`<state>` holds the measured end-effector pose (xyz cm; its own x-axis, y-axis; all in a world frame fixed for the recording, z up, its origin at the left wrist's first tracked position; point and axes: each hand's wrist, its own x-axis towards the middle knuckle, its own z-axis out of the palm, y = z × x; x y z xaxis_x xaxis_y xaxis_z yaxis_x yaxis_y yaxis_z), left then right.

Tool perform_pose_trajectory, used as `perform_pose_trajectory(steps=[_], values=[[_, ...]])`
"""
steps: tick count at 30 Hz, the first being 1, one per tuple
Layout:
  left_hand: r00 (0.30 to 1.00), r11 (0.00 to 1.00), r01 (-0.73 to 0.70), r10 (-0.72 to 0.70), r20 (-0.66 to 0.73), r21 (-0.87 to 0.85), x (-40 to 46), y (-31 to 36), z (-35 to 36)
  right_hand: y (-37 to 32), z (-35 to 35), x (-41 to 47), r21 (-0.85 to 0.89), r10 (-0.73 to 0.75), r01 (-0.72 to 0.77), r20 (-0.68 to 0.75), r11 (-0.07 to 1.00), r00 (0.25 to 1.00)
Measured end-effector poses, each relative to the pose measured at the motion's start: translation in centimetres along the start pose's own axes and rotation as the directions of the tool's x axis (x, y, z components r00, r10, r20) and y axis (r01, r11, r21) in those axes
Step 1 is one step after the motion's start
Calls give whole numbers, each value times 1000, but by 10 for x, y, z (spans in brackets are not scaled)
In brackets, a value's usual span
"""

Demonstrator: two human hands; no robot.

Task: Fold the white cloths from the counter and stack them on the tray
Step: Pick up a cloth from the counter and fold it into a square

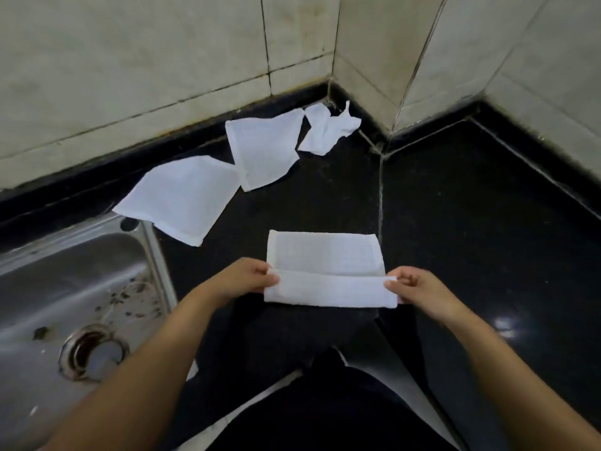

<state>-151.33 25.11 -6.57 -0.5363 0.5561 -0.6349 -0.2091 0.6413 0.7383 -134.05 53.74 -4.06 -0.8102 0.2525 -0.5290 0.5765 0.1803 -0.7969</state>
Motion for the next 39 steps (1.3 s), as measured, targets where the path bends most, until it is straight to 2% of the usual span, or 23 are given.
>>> perform_pose_trajectory(steps=[2, 5, 8, 10, 17, 21, 24, 27, 29, 34, 36, 39], values=[[998, 999, 15, -13, -57, 36, 3, -3, 3, 0, 2, 6, -18, 21, -21, -10, 1000, 1000], [974, 995, -3, 26, -225, 102, 14, 5, 2, -10, -1, 33, -125, -37, 18, -153, 992, 988], [906, 976, -13, 103, -410, 217, 31, 20, -2, -26, -1, 66, -242, -78, 6, -287, 970, 955], [858, 955, 3, 150, -491, 297, 42, 30, -3, -33, 0, 83, -298, -79, -16, -305, 954, 949], [804, 932, 95, 134, -579, 349, 66, 40, 9, -32, 8, 102, -573, -103, -96, -305, 814, 947], [735, 915, 173, 127, -666, 366, 59, 37, 16, -45, 10, 105, -760, -147, -79, -224, 645, 963], [698, 902, 261, 69, -713, 343, 41, 28, 26, -71, 27, 121, -802, -219, 60, -90, 594, 972], [712, 844, 378, -2, -703, 380, 23, 15, 42, -99, 71, 141, -763, -252, 249, 116, 596, 961], [716, 806, 434, -37, -697, 402, 19, 10, 49, -111, 104, 150, -765, -252, 331, 226, 553, 941], [727, 848, 412, -87, -681, 332, 17, 10, 51, -119, 151, 165, -876, -127, 320, 294, 360, 947], [743, 878, 367, -78, -664, 307, 15, 9, 48, -124, 148, 164, -864, -65, 303, 304, 401, 951], [738, 979, 184, -75, -671, 93, 8, 17, 31, -140, 119, 160, -685, -109, 312, 323, 659, 940]])
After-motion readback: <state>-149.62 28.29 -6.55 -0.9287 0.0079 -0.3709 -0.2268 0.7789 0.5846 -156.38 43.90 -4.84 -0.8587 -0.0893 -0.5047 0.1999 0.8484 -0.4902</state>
